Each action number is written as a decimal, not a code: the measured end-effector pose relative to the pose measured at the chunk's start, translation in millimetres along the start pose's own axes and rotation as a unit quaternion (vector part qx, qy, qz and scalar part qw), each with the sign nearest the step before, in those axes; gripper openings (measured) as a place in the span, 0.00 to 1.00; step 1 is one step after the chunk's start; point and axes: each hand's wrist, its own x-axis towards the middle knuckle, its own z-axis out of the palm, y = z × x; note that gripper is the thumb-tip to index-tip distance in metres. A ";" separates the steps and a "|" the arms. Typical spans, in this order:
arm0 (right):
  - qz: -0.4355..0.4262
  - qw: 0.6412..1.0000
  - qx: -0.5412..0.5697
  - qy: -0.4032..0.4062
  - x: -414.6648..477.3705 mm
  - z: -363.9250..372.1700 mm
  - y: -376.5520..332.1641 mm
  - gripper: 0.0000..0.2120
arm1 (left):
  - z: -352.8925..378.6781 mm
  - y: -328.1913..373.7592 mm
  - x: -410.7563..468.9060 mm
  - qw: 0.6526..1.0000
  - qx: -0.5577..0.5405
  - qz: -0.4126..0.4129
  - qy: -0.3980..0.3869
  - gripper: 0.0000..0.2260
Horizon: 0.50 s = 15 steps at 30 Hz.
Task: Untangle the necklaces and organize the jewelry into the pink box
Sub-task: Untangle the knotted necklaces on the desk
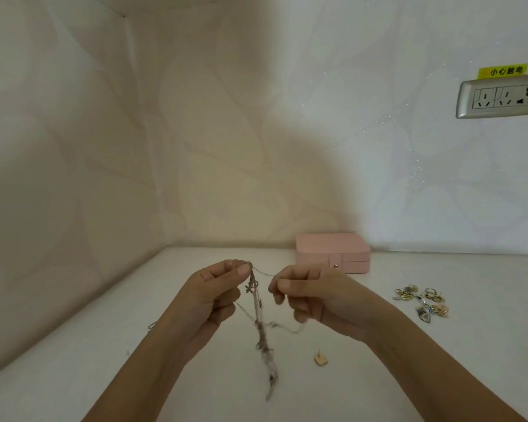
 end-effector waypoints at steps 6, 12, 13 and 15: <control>-0.045 0.965 -0.232 0.117 6.1 15.3 7.9 0.08 | 4.3 -0.7 -2.2 0.997 0.072 -0.003 -0.029 0.06; -0.124 0.916 -0.337 0.180 8.4 21.8 18.1 0.00 | 5.0 -3.3 -1.7 0.993 0.116 0.007 -0.029 0.11; -0.124 0.917 -0.332 0.182 9.0 20.8 17.7 0.01 | 4.4 -4.2 -0.7 0.991 0.129 0.012 -0.019 0.09; -0.111 0.930 -0.304 0.175 9.1 19.5 13.4 0.01 | 2.7 -6.1 1.2 0.988 0.150 0.027 0.011 0.09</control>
